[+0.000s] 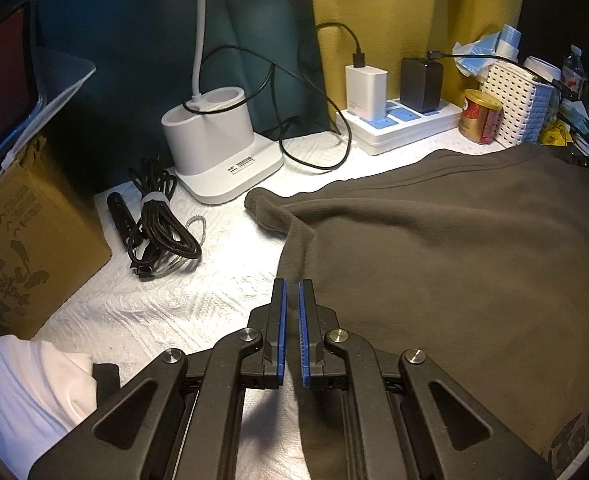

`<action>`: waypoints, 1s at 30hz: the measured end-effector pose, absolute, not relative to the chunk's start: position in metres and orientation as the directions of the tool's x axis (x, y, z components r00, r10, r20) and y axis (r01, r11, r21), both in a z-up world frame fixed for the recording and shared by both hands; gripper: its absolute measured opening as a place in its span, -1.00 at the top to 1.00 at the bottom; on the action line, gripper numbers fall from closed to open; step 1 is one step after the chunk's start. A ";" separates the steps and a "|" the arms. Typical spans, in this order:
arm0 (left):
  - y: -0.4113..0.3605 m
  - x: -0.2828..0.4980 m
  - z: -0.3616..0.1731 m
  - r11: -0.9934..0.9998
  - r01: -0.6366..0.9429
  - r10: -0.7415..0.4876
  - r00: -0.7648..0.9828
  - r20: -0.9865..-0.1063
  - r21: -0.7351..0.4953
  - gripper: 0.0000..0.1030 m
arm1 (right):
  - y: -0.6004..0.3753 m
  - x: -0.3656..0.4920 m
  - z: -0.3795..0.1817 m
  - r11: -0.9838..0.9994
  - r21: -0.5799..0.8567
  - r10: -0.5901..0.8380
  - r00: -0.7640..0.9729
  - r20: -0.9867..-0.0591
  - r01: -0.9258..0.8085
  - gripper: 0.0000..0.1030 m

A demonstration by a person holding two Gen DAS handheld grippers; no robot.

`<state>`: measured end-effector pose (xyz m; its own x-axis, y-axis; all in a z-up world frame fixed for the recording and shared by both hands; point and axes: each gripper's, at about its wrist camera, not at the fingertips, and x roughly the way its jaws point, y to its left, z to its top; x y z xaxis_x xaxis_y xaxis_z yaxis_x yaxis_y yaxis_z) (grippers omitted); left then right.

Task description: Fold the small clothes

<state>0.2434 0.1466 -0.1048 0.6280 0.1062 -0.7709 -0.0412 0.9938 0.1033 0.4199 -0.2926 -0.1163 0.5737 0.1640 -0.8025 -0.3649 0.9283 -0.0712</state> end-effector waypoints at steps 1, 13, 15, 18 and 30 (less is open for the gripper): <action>0.146 0.243 -0.104 0.994 -0.040 0.107 0.630 -0.769 0.105 0.91 | -0.295 0.418 -0.113 0.935 -0.077 0.152 0.587 -0.795 -0.347 0.93; 0.148 0.227 -0.101 0.994 -0.066 0.108 0.608 -0.787 0.085 0.90 | -0.317 0.408 -0.102 0.966 -0.068 0.104 0.613 -0.783 -0.251 0.60; 0.147 0.220 -0.102 0.995 -0.065 0.100 0.605 -0.790 0.075 0.79 | -0.322 0.398 -0.092 0.969 -0.077 0.094 0.634 -0.767 -0.236 0.14; 0.147 0.210 -0.102 0.997 -0.067 0.075 0.609 -0.790 0.043 0.07 | -0.335 0.378 -0.081 0.973 -0.067 0.094 0.645 -0.759 -0.221 0.14; 0.137 0.168 -0.098 0.999 -0.045 0.023 0.625 -0.780 -0.007 0.01 | -0.367 0.286 -0.083 0.986 -0.031 0.075 0.611 -0.788 -0.161 0.14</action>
<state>0.1685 0.1370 -0.0975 0.6252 0.0228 -0.7801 -0.0447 0.9990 -0.0066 0.2861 -0.3675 -0.0830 0.6106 0.0752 -0.7883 -0.1609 0.9865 -0.0305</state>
